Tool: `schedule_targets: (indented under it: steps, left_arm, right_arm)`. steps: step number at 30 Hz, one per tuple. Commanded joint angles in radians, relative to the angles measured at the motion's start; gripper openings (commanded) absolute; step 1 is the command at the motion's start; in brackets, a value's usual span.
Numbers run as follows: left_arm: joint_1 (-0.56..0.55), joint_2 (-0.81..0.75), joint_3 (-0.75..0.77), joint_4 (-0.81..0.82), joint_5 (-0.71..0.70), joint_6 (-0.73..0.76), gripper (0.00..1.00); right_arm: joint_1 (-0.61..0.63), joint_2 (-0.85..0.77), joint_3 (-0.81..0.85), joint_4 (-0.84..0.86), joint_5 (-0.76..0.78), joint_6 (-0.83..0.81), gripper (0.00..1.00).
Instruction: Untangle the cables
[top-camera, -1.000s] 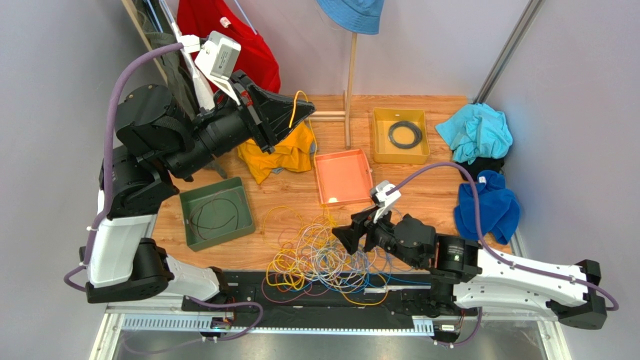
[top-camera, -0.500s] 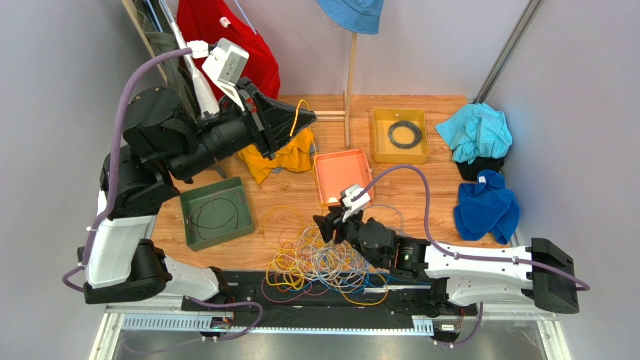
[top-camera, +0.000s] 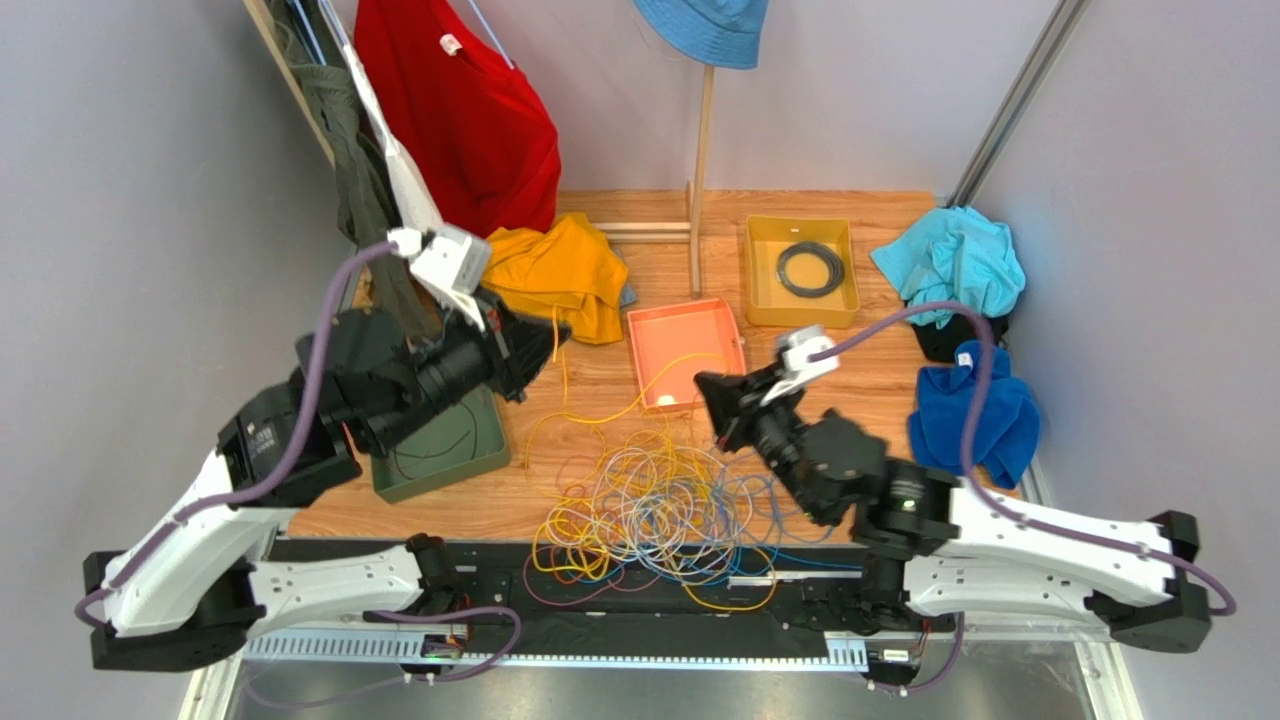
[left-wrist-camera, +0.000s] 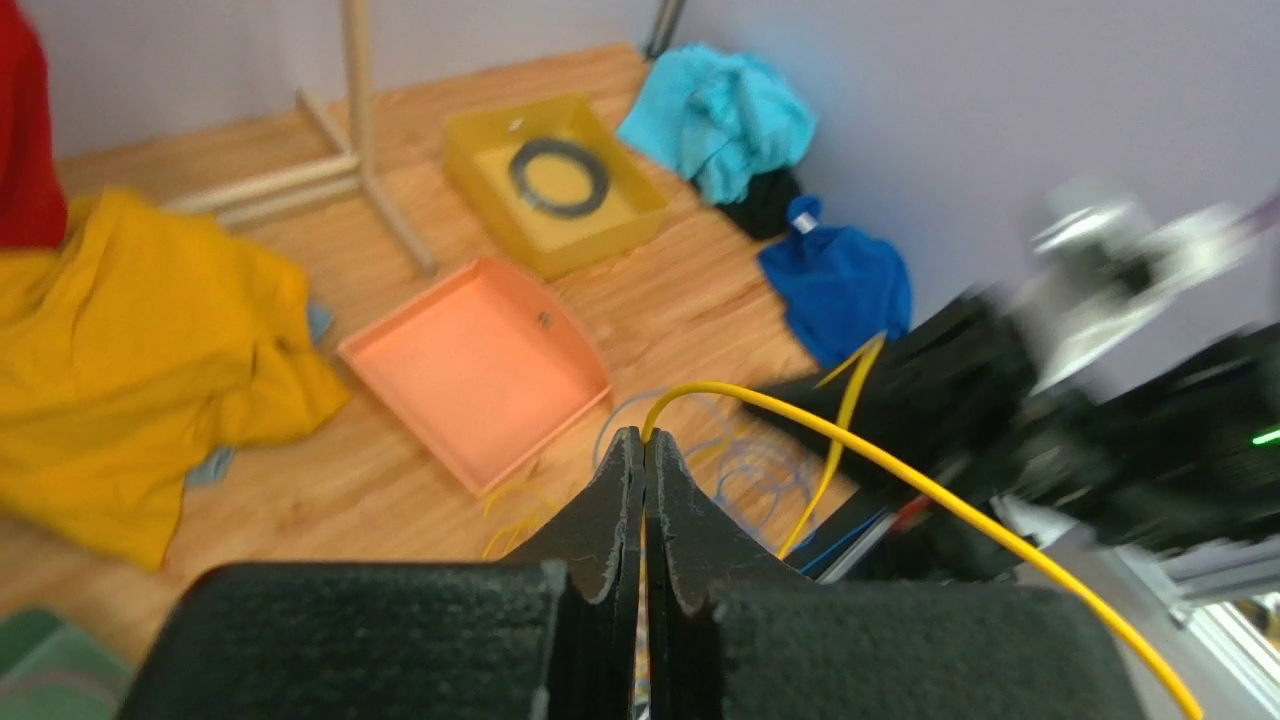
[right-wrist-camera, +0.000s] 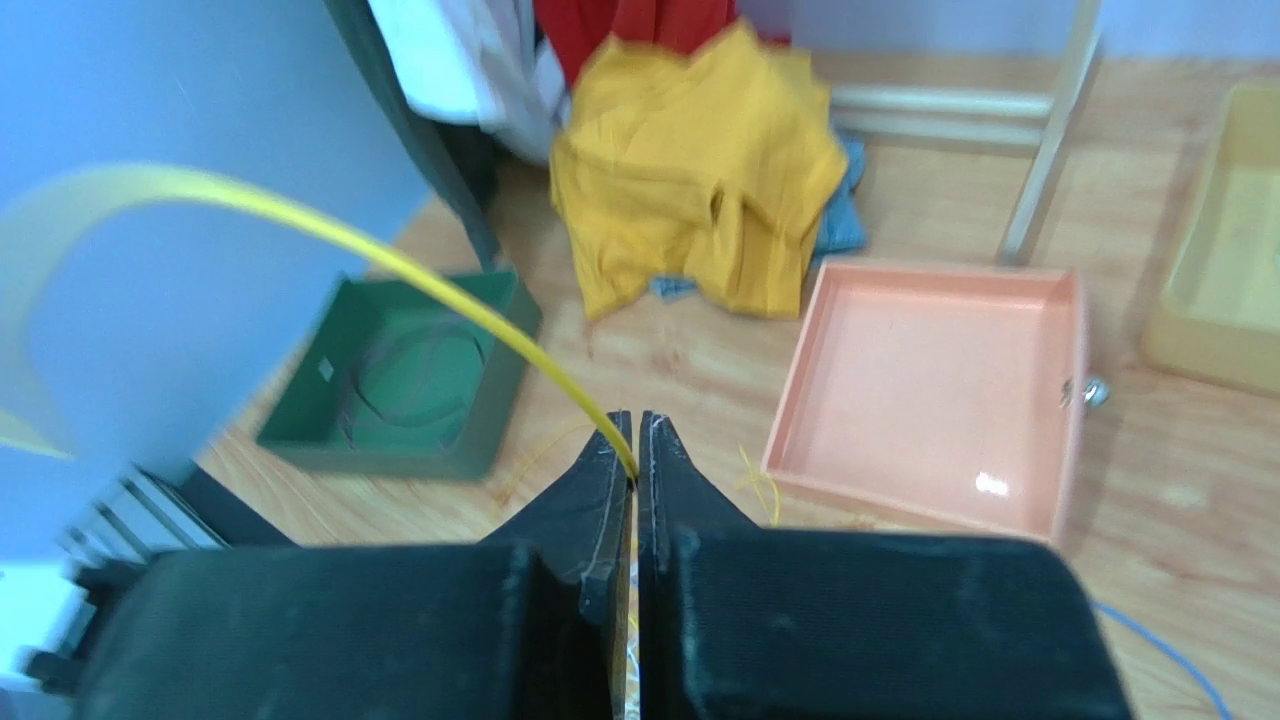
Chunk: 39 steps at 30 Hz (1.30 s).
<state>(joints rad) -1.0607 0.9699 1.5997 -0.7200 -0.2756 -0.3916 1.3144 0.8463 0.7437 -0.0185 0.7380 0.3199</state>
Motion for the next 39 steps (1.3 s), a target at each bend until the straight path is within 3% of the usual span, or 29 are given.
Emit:
schedule_targets:
  steps: [1,5,7,8,9,12,13,14,17,18,20,22,25,29,33,39]
  left_arm:
    - [-0.004,-0.141,-0.325,0.122,-0.145,-0.113,0.0]
    - [-0.004,-0.197,-0.507,0.194,-0.122,-0.165,0.0]
    - [-0.004,-0.206,-0.584,0.232,-0.105,-0.196,0.08]
    - [-0.004,-0.206,-0.604,0.244,-0.094,-0.205,0.14]
    - [-0.004,-0.198,-0.636,0.266,-0.085,-0.216,0.31]
    - [-0.004,-0.169,-0.667,0.266,-0.093,-0.262,0.6]
    - [-0.004,-0.162,-0.673,0.266,-0.099,-0.271,0.64]
    - [-0.004,-0.155,-0.679,0.269,-0.1,-0.286,0.73]
    - [-0.002,-0.14,-0.711,0.29,-0.105,-0.315,0.75]
    - [-0.004,-0.143,-0.734,0.301,-0.105,-0.325,0.91]
    - [-0.004,-0.155,-0.764,0.301,-0.117,-0.355,0.92]
    - [-0.004,-0.166,-0.819,0.284,-0.152,-0.391,0.99]
    - [-0.002,-0.181,-0.898,0.251,-0.165,-0.463,0.99]
    - [-0.002,-0.215,-1.021,0.341,-0.084,-0.522,0.93]
    - [-0.004,-0.247,-1.136,0.428,-0.013,-0.558,0.88]
    - [-0.004,-0.254,-1.181,0.458,0.001,-0.566,0.86]
  right_arm:
    - [0.0,-0.082,0.218,-0.228,0.087,-0.042,0.0]
    - [-0.001,-0.055,0.362,-0.305,0.123,-0.108,0.0]
    - [-0.001,-0.027,0.454,-0.355,0.117,-0.117,0.0]
    - [-0.001,-0.017,0.485,-0.372,0.107,-0.128,0.0]
    - [-0.001,-0.004,0.528,-0.4,0.098,-0.124,0.0]
    - [-0.001,0.06,0.689,-0.517,0.057,-0.105,0.0]
    - [-0.001,0.085,0.762,-0.565,0.048,-0.105,0.0]
    - [-0.001,0.098,0.792,-0.584,0.032,-0.104,0.0]
    - [-0.001,0.132,0.873,-0.617,0.041,-0.114,0.0]
    - [-0.001,0.141,0.89,-0.621,0.049,-0.125,0.0]
    - [-0.001,0.174,0.913,-0.633,0.083,-0.134,0.0]
    - [-0.006,0.191,0.919,-0.64,0.093,-0.137,0.0]
    - [-0.027,0.22,0.919,-0.644,0.1,-0.14,0.0]
    - [-0.09,0.241,0.902,-0.644,0.086,-0.125,0.0]
    - [-0.283,0.258,0.87,-0.646,-0.011,-0.05,0.0]
    - [-0.55,0.33,0.875,-0.615,-0.135,0.022,0.0]
